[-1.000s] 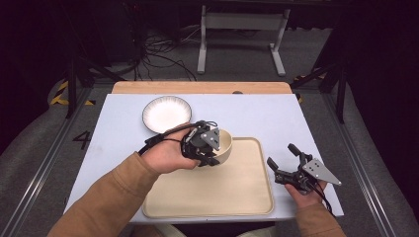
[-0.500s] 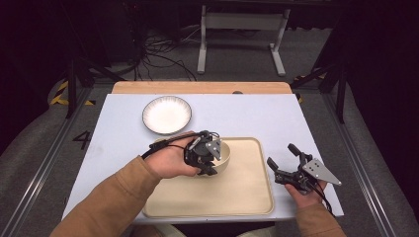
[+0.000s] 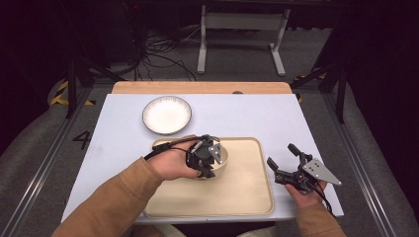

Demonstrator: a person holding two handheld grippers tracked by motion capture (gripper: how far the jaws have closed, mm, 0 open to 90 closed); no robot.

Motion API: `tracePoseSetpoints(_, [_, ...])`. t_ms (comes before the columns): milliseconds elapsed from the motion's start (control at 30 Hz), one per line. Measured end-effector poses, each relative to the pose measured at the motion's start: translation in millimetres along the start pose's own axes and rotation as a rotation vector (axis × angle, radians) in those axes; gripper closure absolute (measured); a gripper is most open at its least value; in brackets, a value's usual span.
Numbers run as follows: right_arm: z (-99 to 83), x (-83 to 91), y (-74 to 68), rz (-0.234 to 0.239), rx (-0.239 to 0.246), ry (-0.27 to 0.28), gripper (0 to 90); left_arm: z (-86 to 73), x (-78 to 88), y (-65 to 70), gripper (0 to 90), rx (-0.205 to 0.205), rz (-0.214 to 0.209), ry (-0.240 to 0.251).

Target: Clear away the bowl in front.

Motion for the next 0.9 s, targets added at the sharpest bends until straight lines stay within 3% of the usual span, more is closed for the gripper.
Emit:
tracePoseSetpoints(367, [0.0, 0.0, 0.0, 0.0, 0.0, 0.0, 6.9, -2.5, -6.9, 1.2, 82.9, -0.01, -0.01, -0.037])
tracePoseSetpoints(900, [0.1, 0.1, -0.1, 0.001, -0.002, 0.001, 6.9, -5.6, -14.3, 7.6, 83.8, -0.006, -0.076, -0.059])
Point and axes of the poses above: each handheld gripper's, and its own axes: x roughly backward along the jaws, z roughly out of its top, y roughly to its right, the point moved 6 cm from there along -x, roughly forward along the jaws, and after that the axes turned 2 degrees about y, right-handed, at the moved point
